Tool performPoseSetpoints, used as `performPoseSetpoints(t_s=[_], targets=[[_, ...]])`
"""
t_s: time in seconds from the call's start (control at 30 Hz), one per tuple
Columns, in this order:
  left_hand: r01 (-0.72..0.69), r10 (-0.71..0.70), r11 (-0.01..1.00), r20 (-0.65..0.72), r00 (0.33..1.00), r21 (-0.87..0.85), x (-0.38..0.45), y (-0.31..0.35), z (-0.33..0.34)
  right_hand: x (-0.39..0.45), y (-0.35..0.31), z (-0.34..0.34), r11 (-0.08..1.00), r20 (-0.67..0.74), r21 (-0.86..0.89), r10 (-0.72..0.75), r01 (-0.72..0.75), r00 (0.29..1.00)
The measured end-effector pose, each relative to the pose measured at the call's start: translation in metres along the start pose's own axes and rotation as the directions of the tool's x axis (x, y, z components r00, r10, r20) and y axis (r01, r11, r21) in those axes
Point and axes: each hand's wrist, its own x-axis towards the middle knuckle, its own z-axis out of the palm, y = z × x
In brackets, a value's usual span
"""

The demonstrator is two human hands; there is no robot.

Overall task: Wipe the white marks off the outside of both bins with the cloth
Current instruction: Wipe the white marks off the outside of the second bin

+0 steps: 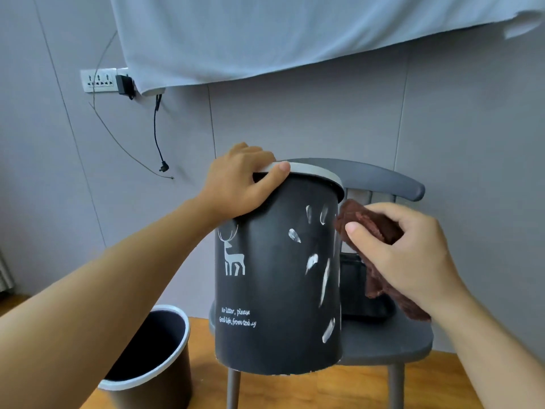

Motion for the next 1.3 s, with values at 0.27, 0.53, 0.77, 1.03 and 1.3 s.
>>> performPoseSetpoints(t_s=[0.27, 0.53, 0.77, 1.03, 1.3], targets=[[0.213, -0.217, 0.976, 0.2, 0.956, 0.04, 0.034, 0.021, -0.013, -0.005, 0.0, 0.019, 1.0, -0.005, 0.019, -0.018, 0.018, 1.0], [-0.025, -0.009, 0.975, 0.152, 0.988, 0.222, 0.035, 0.027, 0.001, -0.004, 0.0, 0.009, 0.999, -0.027, 0.031, -0.037, 0.037, 0.999], [-0.07, 0.033, 0.969, 0.156, 0.987, 0.239, 0.035, 0.018, 0.01, -0.006, 0.0, 0.002, 0.994, -0.025, -0.048, -0.097, 0.096, 0.995], [0.01, -0.009, 0.977, -0.006, 1.0, 0.211, 0.024, 0.018, 0.017, -0.004, -0.003, -0.002, 0.991, -0.062, -0.069, -0.121, 0.117, 0.991], [0.045, -0.035, 0.99, -0.076, 0.996, 0.136, 0.013, 0.022, 0.015, -0.005, -0.006, 0.004, 0.993, -0.107, -0.068, -0.1, 0.093, 0.989]])
